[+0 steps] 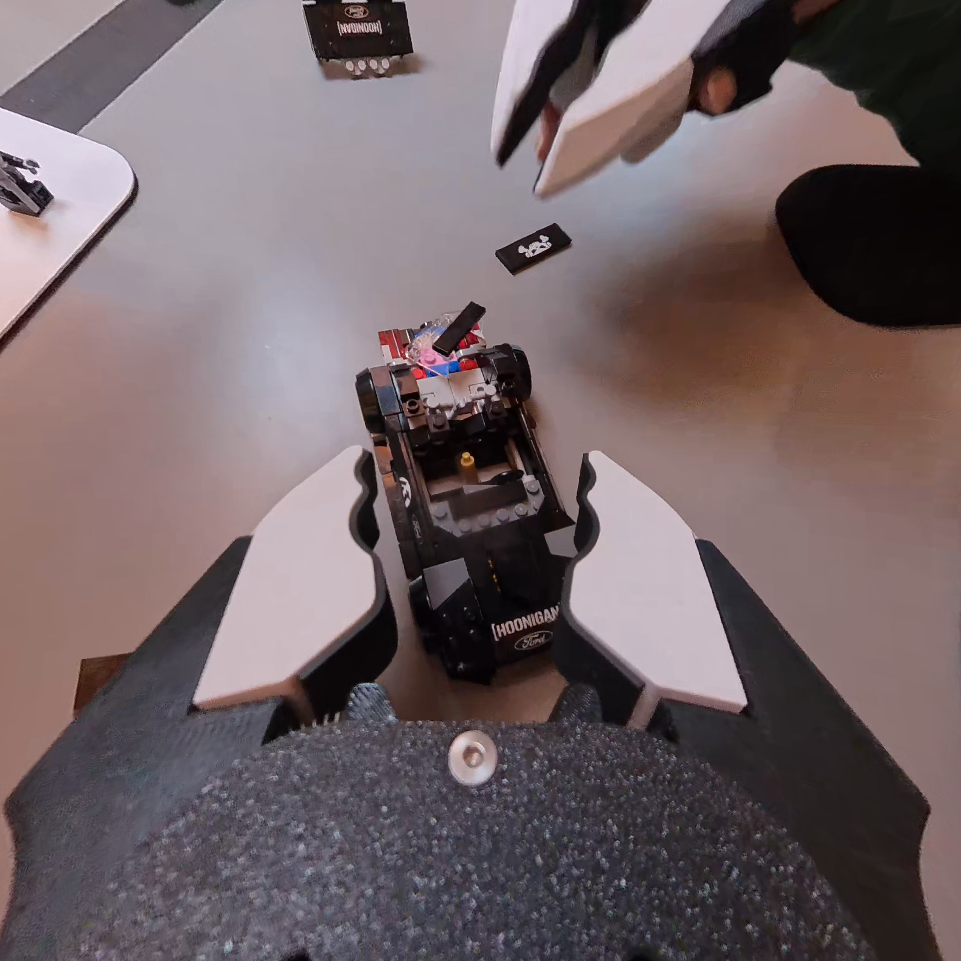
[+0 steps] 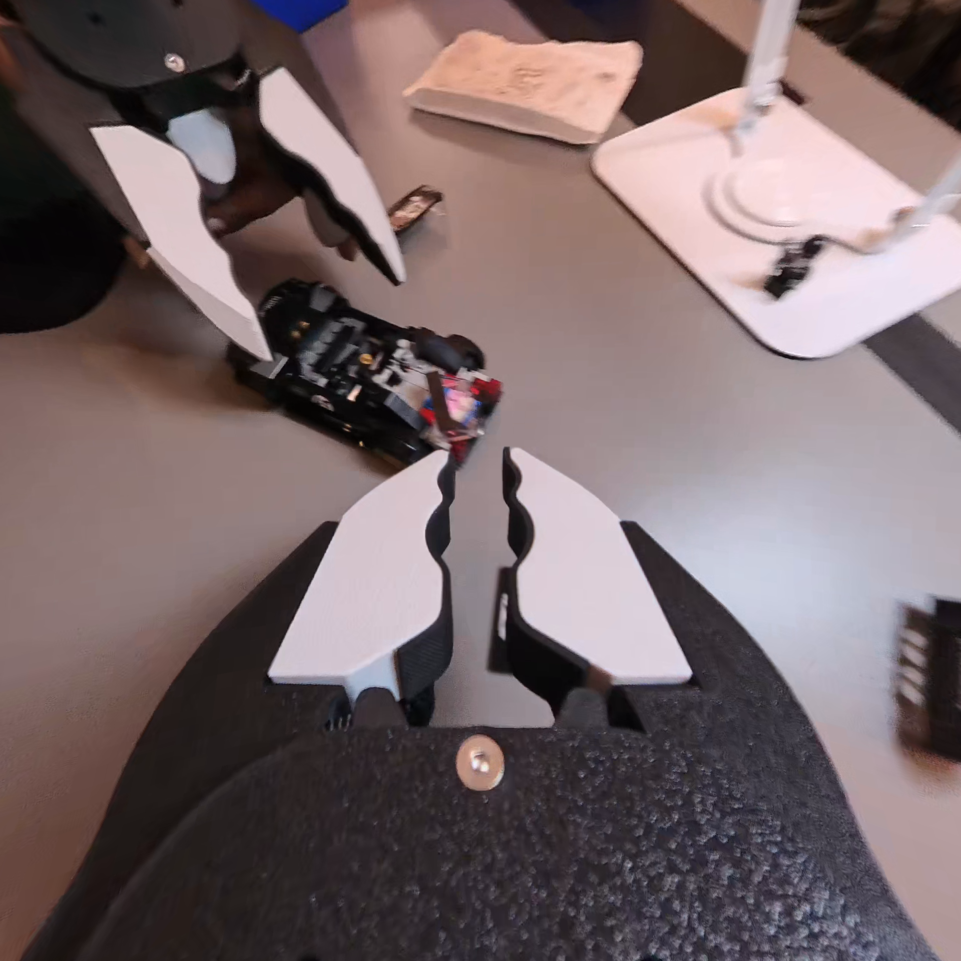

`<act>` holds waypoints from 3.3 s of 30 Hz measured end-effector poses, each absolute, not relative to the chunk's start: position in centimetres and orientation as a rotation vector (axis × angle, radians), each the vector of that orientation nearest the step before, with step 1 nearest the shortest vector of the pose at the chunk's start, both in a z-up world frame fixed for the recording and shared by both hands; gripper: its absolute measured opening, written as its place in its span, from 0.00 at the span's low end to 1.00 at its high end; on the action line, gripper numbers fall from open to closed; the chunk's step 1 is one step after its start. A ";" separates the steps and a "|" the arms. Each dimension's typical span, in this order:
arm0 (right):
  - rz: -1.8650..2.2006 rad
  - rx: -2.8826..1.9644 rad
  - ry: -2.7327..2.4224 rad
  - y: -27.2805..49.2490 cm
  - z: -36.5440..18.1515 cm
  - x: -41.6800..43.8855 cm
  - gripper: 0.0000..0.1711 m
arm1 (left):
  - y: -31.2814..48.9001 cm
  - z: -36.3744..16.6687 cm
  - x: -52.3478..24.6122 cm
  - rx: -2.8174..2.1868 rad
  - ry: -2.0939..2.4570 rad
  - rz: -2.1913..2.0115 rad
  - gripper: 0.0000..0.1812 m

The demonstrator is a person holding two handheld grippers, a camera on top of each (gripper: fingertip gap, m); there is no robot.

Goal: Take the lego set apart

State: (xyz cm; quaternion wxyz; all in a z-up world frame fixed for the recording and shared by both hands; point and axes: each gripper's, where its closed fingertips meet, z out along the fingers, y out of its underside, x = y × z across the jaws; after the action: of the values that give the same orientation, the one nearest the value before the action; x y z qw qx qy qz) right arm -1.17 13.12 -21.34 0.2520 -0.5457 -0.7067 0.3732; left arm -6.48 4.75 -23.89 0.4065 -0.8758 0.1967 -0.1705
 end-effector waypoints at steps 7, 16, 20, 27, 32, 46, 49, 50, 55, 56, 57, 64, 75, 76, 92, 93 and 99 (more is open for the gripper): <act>0.897 -1.440 -2.093 10.8 -24.3 -4.4 0.10 | 2.9 -23.9 -7.2 -2.215 0.463 -0.388 0.42; 0.827 -1.397 -2.117 10.8 -24.9 -4.4 0.05 | 0.7 -25.8 -7.4 -2.289 0.525 -0.378 0.43; 0.834 -1.409 -2.005 12.1 -22.8 -3.9 0.05 | 0.7 -26.7 -7.1 -2.307 0.541 -0.386 0.42; 0.880 -1.470 -1.844 13.4 -20.8 -0.9 0.05 | 1.6 -26.6 -6.9 -2.262 0.520 -0.385 0.41; 0.873 -1.508 -1.853 12.6 -22.5 1.2 0.05 | 2.5 -26.5 -6.7 -2.241 0.481 -0.378 0.41; 0.671 -1.398 -1.963 11.2 -25.7 4.2 0.05 | 2.7 -24.1 -7.1 -2.133 0.366 -0.366 0.40; 0.653 -1.307 -2.006 10.0 -25.8 4.2 0.05 | 2.5 -24.2 -6.6 -2.129 0.378 -0.364 0.40; 0.645 -1.270 -2.018 9.6 -25.8 4.2 0.05 | 2.4 -24.4 -6.5 -2.131 0.385 -0.356 0.40; 0.667 -1.116 -2.034 7.4 -25.2 3.5 0.05 | 2.2 -23.5 -5.3 -2.075 0.480 -0.318 0.33; 0.676 -1.081 -2.026 6.9 -25.0 3.3 0.05 | 2.2 -23.2 -5.0 -2.054 0.504 -0.314 0.31; 0.674 -1.041 -2.014 6.6 -24.7 3.1 0.05 | 2.1 -22.9 -4.6 -2.036 0.528 -0.314 0.29; 0.624 -0.722 -1.940 3.0 -22.9 1.3 0.05 | 1.6 -22.6 -1.0 -1.938 0.670 -0.362 0.27; 0.791 -0.656 -1.876 0.0 -20.8 -0.4 0.05 | 0.2 -21.8 -0.5 -1.801 0.877 -0.195 0.15; 0.838 -0.678 -1.877 -0.2 -20.6 -0.5 0.05 | 0.1 -22.0 -0.5 -1.794 0.907 -0.167 0.15; 1.284 -0.969 -1.878 -0.7 -20.4 -0.2 0.02 | -0.6 -23.3 -1.3 -1.842 0.959 -0.162 0.02; 1.292 -0.969 -1.869 -0.7 -20.3 -0.2 0.02 | -0.6 -23.1 -1.3 -1.838 0.945 -0.179 0.02; 1.355 -0.989 -1.770 -0.3 -19.3 -0.6 0.02 | -0.7 -21.5 -1.4 -1.780 0.858 -0.285 0.11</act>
State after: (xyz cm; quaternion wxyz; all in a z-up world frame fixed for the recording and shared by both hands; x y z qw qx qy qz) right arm -0.56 -0.28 -19.29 0.3443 -0.3809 -0.6813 0.5218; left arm -1.39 -0.67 -21.52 0.5418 -0.7494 0.3612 -0.1200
